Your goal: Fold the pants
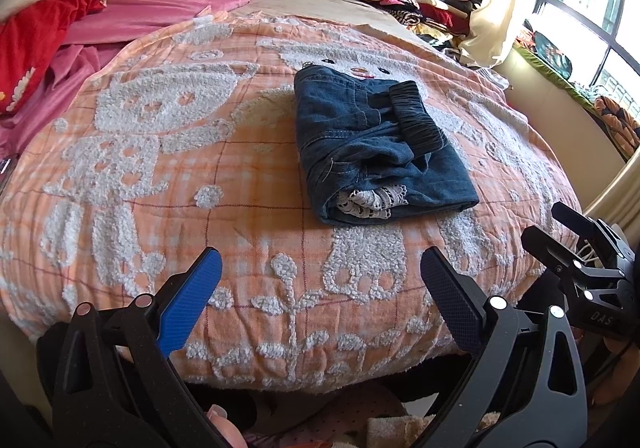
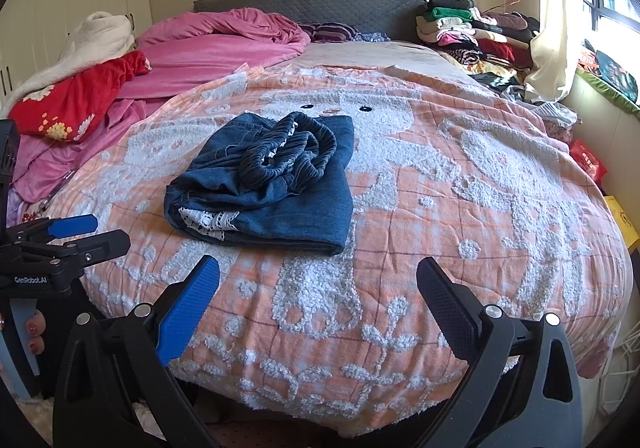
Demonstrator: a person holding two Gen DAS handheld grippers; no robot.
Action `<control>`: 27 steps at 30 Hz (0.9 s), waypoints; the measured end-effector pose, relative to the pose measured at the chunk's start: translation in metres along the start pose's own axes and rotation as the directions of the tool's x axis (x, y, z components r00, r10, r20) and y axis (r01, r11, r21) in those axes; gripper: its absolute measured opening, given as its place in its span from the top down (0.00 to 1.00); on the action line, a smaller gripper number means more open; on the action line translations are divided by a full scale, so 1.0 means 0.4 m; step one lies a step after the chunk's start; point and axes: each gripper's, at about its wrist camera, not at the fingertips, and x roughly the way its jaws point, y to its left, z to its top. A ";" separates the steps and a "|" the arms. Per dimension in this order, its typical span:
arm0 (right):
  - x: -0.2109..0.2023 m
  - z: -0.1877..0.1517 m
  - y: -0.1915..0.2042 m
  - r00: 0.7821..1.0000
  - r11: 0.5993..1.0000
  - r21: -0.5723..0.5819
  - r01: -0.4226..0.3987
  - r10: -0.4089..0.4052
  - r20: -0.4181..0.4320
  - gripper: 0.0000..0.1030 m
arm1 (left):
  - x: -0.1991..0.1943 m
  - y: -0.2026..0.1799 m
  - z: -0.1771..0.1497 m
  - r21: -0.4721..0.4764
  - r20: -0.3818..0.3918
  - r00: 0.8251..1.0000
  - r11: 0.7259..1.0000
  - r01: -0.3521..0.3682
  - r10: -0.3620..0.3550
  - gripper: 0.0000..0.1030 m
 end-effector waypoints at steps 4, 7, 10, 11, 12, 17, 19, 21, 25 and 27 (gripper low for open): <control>0.000 0.000 0.001 1.000 1.000 0.000 -0.001 0.001 0.000 0.04 | 0.000 0.001 -0.001 -0.002 -0.001 1.000 1.000 0.001 -0.001 0.09; 0.002 0.000 0.000 1.000 1.000 0.001 0.000 0.000 -0.001 0.04 | -0.001 0.002 -0.002 -0.002 -0.003 1.000 1.000 0.000 0.000 0.09; 0.003 -0.001 -0.001 1.000 1.000 0.002 -0.001 0.001 -0.002 0.04 | 0.001 0.002 -0.001 -0.002 -0.004 1.000 1.000 0.001 -0.001 0.09; 0.003 -0.002 -0.003 1.000 1.000 0.002 -0.001 0.001 -0.003 0.04 | 0.001 0.002 -0.002 -0.002 -0.005 1.000 1.000 0.004 -0.004 0.09; 0.002 -0.001 -0.001 1.000 1.000 0.002 0.000 0.000 -0.002 0.04 | 0.001 0.001 -0.002 -0.001 -0.007 1.000 1.000 0.005 -0.005 0.09; 0.006 -0.001 -0.002 1.000 1.000 0.002 -0.002 0.002 -0.005 0.04 | 0.007 -0.002 -0.001 0.014 -0.011 1.000 1.000 -0.009 0.010 0.09; 0.008 0.000 -0.002 1.000 1.000 0.003 -0.001 0.001 -0.007 0.04 | 0.010 0.000 -0.001 0.014 -0.011 1.000 1.000 -0.011 0.011 0.09; 0.011 0.003 -0.006 1.000 1.000 0.006 -0.002 0.002 -0.009 0.04 | 0.014 0.002 -0.002 0.018 -0.013 1.000 1.000 -0.018 0.018 0.09; 0.021 0.014 -0.018 1.000 1.000 0.009 -0.003 0.003 -0.017 0.04 | 0.025 0.005 0.000 0.030 -0.026 0.998 0.998 -0.055 0.056 0.09; 0.025 0.019 -0.028 1.000 1.000 0.014 -0.001 0.002 -0.018 0.04 | 0.029 0.014 0.002 0.014 -0.031 0.998 0.999 -0.051 0.052 0.09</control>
